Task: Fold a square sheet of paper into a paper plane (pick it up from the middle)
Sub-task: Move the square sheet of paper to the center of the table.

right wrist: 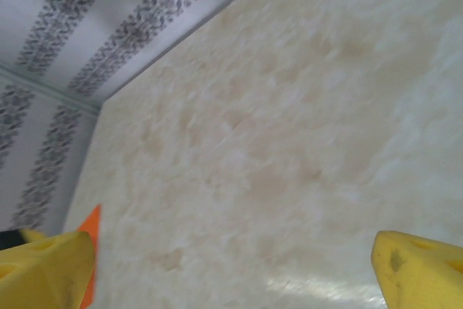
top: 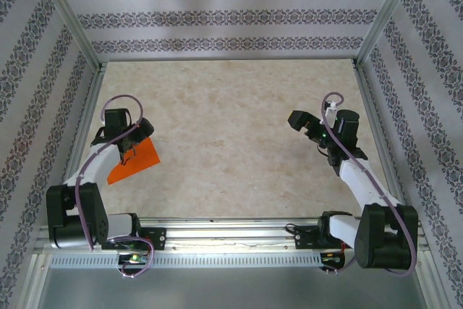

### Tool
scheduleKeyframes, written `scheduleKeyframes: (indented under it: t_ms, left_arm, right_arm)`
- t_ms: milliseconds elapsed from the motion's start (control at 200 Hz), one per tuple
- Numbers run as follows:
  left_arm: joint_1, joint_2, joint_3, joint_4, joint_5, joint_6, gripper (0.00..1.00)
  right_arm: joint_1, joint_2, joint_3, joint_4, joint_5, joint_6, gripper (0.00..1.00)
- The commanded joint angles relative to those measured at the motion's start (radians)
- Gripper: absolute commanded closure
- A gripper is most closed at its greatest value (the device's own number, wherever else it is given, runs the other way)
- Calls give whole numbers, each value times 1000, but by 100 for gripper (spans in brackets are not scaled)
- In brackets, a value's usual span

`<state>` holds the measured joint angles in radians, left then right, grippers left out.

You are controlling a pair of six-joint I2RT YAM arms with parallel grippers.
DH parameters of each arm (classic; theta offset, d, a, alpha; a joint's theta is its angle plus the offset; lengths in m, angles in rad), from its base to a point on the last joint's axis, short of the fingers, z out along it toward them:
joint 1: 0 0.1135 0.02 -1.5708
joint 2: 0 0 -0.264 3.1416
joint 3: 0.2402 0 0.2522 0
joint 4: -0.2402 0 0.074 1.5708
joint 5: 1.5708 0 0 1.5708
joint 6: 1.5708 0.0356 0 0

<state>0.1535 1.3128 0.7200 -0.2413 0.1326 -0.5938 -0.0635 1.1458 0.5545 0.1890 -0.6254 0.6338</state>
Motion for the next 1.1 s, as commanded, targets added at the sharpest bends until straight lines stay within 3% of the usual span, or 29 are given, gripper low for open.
scheduleKeyframes:
  t_ms: [0,155,425,654,799,1094]
  left_arm:
    - [28,62,27,-56,100,-39,0]
    - [29,121,49,-63,133,-27,0]
    - [26,170,46,-70,198,-20,0]
    - [-37,248,59,-107,245,11,0]
    - [-140,265,65,-116,230,22,0]
    - [-481,381,145,-50,222,-72,0]
  right_arm:
    - [1,28,53,-9,-168,81,2]
    - [18,37,59,-20,-194,78,2]
    - [105,57,58,-44,-130,70,2]
    - [146,87,73,-57,-106,73,2]
    - [161,112,70,-76,-63,84,2]
    - [197,167,61,-106,-34,95,2]
